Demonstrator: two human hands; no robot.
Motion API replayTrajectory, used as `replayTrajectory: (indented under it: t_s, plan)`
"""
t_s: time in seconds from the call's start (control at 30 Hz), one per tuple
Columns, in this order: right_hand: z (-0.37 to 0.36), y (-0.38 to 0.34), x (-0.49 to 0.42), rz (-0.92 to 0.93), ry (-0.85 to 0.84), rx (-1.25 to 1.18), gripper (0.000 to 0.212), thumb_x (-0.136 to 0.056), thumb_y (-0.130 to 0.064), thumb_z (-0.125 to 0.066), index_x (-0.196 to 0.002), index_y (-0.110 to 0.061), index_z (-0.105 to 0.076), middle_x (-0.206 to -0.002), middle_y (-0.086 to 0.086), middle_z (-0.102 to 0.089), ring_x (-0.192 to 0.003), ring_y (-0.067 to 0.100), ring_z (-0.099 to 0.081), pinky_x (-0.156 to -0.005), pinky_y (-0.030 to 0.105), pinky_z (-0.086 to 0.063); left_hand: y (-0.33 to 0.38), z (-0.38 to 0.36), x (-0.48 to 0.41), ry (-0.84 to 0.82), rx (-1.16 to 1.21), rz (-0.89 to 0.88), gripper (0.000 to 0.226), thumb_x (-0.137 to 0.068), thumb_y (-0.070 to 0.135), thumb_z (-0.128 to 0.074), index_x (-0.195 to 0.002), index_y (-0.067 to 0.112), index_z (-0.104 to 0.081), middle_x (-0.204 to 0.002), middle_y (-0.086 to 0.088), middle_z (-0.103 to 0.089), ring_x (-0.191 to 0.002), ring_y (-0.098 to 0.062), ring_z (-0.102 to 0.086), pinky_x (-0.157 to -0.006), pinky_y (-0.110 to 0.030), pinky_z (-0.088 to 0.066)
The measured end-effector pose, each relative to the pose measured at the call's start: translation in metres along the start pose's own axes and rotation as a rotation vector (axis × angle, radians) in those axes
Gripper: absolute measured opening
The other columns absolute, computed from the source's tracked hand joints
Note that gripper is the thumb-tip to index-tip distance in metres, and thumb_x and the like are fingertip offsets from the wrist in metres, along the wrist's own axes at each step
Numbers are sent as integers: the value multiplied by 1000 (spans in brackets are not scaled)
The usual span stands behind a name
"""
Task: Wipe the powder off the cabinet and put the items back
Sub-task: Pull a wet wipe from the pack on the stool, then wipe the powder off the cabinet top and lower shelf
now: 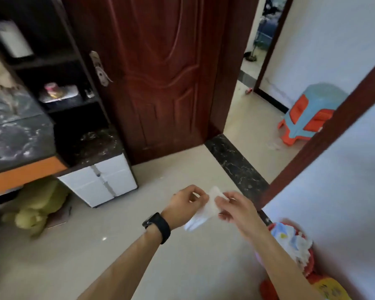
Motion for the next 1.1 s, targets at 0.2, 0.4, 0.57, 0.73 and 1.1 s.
replayTrajectory:
  t_s: [0.2, 0.4, 0.57, 0.73, 1.1]
  plan:
    - [-152, -44, -31, 138, -78, 89, 9, -95, -16, -61, -101, -10, -59, -100, 11, -69, -84, 16, -73, -64, 25, -59, -73, 124, 52, 161, 85, 102, 26, -83, 41, -74, -105, 34, -63, -93, 6, -70, -81, -15, -67, -74, -35, -55]
    - [-262, -62, -74, 176, -171, 91, 6, -100, -10, -53, -103, -6, -49, -107, 17, -64, -94, 24, -70, -64, 22, -58, -131, 209, 66, 449, 138, 214, 31, -95, 46, -56, -79, 24, -71, -73, 4, -73, -67, -10, -64, -66, -24, -50]
    - [-358, -68, -123, 138, -262, 70, 17, -94, -11, -60, -107, -16, -51, -111, 11, -62, -94, 22, -69, -59, 23, -57, -171, 285, 61, 648, 272, 289, 39, -88, 55, -62, -61, 27, -62, -58, 10, -67, -49, 3, -52, -45, -8, -33]
    - [-470, -91, -166, 135, -448, 193, 16, -90, -25, -72, -103, -15, -69, -93, 1, -74, -79, 9, -71, -56, 22, -55, -197, 373, 67, 816, 343, 327, 45, -86, 63, -58, -68, 22, -63, -62, 8, -65, -51, 2, -52, -48, -10, -35]
    - [-716, -89, -166, 470, -865, 548, 13, -99, -28, -55, -92, -29, -66, -86, -12, -71, -84, 13, -67, -74, 39, -57, -279, 488, 144, 1323, 521, 540, 41, -96, 49, -55, -80, 17, -74, -58, 6, -63, -51, 0, -48, -50, -13, -33]
Point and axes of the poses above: each hand's wrist, its own x-axis away from the middle knuckle, its own z-axis out of the back of the hand, y = z × x, the point moved 3 cm from there along -x, towards the middle knuckle
